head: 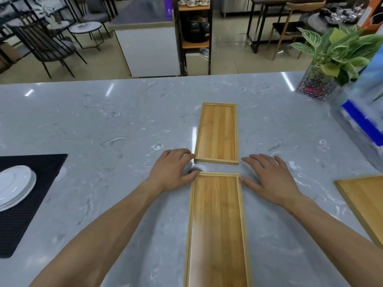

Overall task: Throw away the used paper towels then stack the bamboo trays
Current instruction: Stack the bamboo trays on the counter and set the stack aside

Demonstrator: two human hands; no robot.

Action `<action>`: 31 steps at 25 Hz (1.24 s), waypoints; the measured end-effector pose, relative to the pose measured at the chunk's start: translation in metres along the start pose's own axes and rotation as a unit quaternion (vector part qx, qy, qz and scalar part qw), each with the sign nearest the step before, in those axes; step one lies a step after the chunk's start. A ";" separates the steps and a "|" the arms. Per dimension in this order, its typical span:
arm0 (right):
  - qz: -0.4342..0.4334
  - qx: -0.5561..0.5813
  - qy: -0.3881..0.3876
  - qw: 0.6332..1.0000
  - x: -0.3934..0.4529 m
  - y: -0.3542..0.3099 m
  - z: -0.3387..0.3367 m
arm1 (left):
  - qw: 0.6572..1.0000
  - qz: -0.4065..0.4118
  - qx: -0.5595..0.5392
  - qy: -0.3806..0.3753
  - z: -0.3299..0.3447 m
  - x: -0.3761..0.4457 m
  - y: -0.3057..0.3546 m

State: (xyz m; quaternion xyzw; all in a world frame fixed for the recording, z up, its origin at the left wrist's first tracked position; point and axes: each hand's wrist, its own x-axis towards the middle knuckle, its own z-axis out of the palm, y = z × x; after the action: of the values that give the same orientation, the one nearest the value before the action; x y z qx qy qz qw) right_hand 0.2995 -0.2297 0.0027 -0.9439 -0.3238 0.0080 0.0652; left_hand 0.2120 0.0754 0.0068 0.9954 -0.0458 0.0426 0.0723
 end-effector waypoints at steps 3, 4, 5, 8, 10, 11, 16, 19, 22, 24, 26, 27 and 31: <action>0.010 -0.018 -0.008 1.000 0.051 0.012 0.003 | 1.000 -0.016 0.000 -0.011 0.006 0.049 -0.018; 0.017 -0.025 -0.014 0.999 0.067 0.016 0.005 | 1.000 -0.020 0.005 -0.015 0.010 0.063 -0.023; 0.025 -0.030 -0.020 0.999 0.079 0.018 0.008 | 0.999 -0.026 0.009 -0.018 0.013 0.075 -0.028; 0.043 -0.033 -0.042 0.998 0.108 0.022 0.020 | 0.998 -0.054 0.002 -0.035 0.024 0.102 -0.040; 0.054 -0.037 -0.050 0.997 0.118 0.021 0.029 | 0.996 -0.075 -0.019 -0.044 0.033 0.110 -0.043; 0.063 -0.035 -0.054 0.996 0.120 0.020 0.033 | 0.995 -0.082 -0.032 -0.043 0.037 0.112 -0.043; 0.107 0.063 -0.087 0.988 0.123 0.019 0.041 | 0.987 -0.127 -0.101 0.004 0.047 0.114 -0.035; 0.131 0.124 -0.094 0.979 0.125 0.015 0.034 | 0.981 -0.140 -0.134 0.000 0.041 0.113 -0.030; 0.125 0.246 -0.050 0.960 0.126 0.011 0.020 | 0.950 -0.189 -0.247 0.013 0.028 0.106 -0.021; 0.135 0.347 -0.029 0.928 0.119 0.005 0.007 | 0.927 -0.215 -0.306 0.026 0.017 0.100 -0.014; 0.146 0.432 -0.020 0.890 0.105 -0.004 -0.010 | 0.913 -0.230 -0.336 0.034 0.006 0.090 -0.004; 0.142 0.465 -0.020 0.874 0.096 -0.009 -0.019 | 0.903 -0.235 -0.357 0.036 0.001 0.083 0.001; 0.136 0.532 -0.019 0.835 0.060 -0.027 -0.042 | 0.839 -0.258 -0.476 0.048 -0.018 0.050 0.021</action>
State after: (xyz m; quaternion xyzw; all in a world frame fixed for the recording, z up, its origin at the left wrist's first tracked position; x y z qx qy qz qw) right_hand 0.3330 -0.1763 0.0497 -0.7975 -0.1391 0.2061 0.5497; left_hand 0.2579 0.0529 0.0317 0.8107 0.2021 0.0432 0.5478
